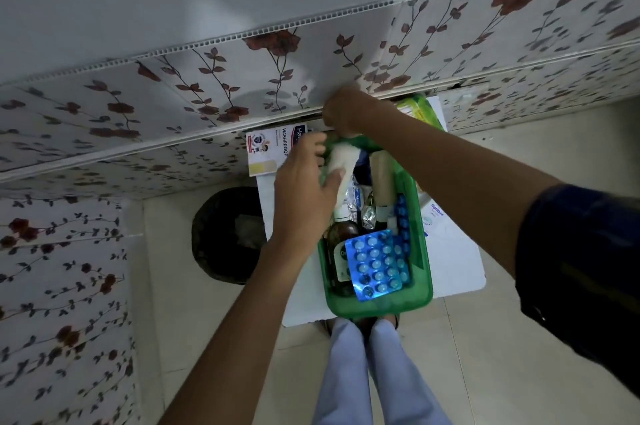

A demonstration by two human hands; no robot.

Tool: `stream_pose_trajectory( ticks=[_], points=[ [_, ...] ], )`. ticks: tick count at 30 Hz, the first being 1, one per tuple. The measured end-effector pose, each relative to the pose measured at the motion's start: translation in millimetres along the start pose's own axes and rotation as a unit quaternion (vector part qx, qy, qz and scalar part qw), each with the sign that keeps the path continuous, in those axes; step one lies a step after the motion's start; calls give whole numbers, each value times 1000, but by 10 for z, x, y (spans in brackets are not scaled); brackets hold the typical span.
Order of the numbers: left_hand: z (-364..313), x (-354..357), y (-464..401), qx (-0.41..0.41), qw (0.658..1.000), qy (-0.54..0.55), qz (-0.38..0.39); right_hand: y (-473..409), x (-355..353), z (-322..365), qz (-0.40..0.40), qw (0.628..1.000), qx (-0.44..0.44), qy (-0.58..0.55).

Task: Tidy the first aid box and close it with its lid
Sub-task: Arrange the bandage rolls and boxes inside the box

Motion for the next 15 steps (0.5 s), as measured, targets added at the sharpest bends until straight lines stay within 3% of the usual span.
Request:
stream_pose_trajectory(
  ticks=[9,12,15],
  points=[
    [241,-184,-33,-34,996,15,-86,203,-134,-35,-16,997,39,-60],
    [442,-249,-182,-48,993,-69,-80,424,-217,-64,-106,981,106,-122],
    [684,-266,-363,-71,986,-151,12,720,-146,-49,-234,947,153,-160]
  ],
)
Point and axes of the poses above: each hand's wrist, its own y-axis away from the middle knuckle, its own x-axis out of the palm, z = x × y, the point moved 1 cm from there along -y, towards the middle knuckle, and after that the axes turned 15 degrees about y, right-handed, at the moved point
